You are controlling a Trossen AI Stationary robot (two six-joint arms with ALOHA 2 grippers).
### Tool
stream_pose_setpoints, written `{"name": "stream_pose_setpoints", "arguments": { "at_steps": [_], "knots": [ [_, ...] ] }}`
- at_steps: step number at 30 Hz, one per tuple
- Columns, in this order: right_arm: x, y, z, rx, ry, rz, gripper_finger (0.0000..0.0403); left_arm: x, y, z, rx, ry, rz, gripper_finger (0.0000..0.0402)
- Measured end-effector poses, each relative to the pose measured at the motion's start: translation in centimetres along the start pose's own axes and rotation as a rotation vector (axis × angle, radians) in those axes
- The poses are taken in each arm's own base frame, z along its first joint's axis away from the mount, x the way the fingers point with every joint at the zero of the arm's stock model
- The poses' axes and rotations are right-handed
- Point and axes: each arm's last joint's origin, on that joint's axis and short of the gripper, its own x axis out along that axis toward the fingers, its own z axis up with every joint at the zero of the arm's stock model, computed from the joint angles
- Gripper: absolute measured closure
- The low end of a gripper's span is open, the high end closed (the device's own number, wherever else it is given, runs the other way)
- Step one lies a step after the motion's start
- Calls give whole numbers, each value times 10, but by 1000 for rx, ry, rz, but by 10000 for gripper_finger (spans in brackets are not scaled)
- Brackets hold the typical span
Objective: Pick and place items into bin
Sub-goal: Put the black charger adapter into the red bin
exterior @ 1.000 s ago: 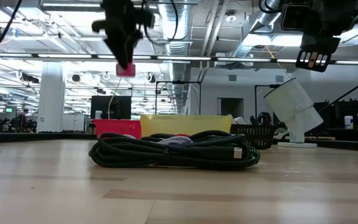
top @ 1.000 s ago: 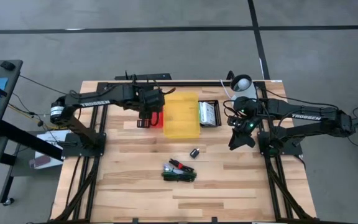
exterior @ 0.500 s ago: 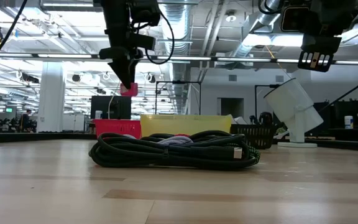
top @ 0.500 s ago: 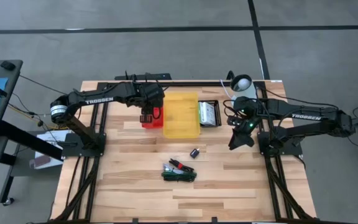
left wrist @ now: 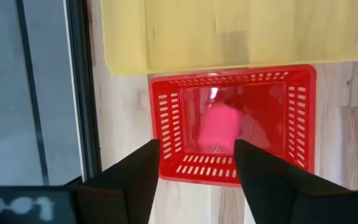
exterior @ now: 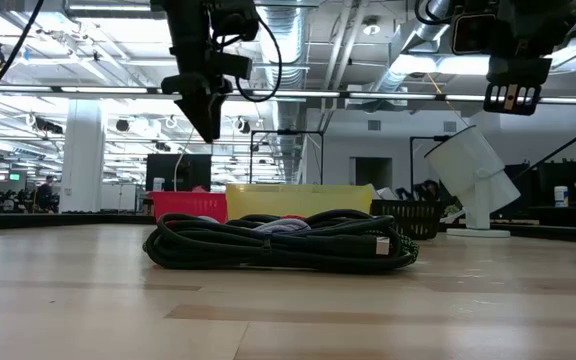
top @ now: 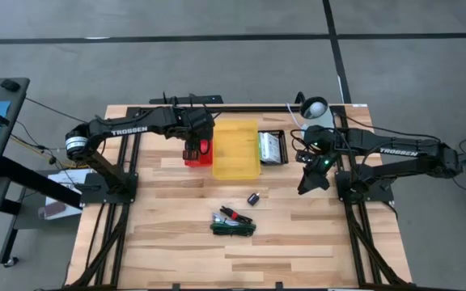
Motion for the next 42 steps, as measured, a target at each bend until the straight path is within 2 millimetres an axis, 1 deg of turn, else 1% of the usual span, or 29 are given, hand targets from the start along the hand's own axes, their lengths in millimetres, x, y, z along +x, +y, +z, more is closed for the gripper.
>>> {"name": "stream_pose_setpoints", "arguments": {
  "at_steps": [5,8,15,18,22,26,30,33,36,38,42],
  "knots": [
    [0,0,1,-12,-11,-14,270,0,0,-1,-23,14,20,185],
    [0,0,4,-34,-45,-38,268,0,-1,-5,-54,60,19,182],
    [-2,3,18,-136,-203,-119,270,-4,-7,-21,-128,214,-35,181],
    [-3,5,23,-180,-269,-132,268,-10,-8,-23,-203,198,-57,181],
    [-5,10,32,-247,-365,-137,269,-24,-8,-25,-270,119,-79,181],
    [-8,17,40,-355,-453,-116,270,-49,-8,-27,-300,-29,-49,181],
    [-11,23,46,-418,-526,-92,266,-86,-6,-33,-327,-251,-3,181],
    [-13,26,48,-464,-553,-86,264,-116,-7,-45,-311,-408,25,181],
    [-14,27,50,-515,-574,-87,265,-142,-7,-60,-304,-534,46,181],
    [-14,28,51,-546,-584,-88,266,-156,-8,-72,-312,-587,60,181],
    [-16,30,53,-559,-633,-118,266,-174,-10,-93,-310,-646,81,181]
  ]
}}
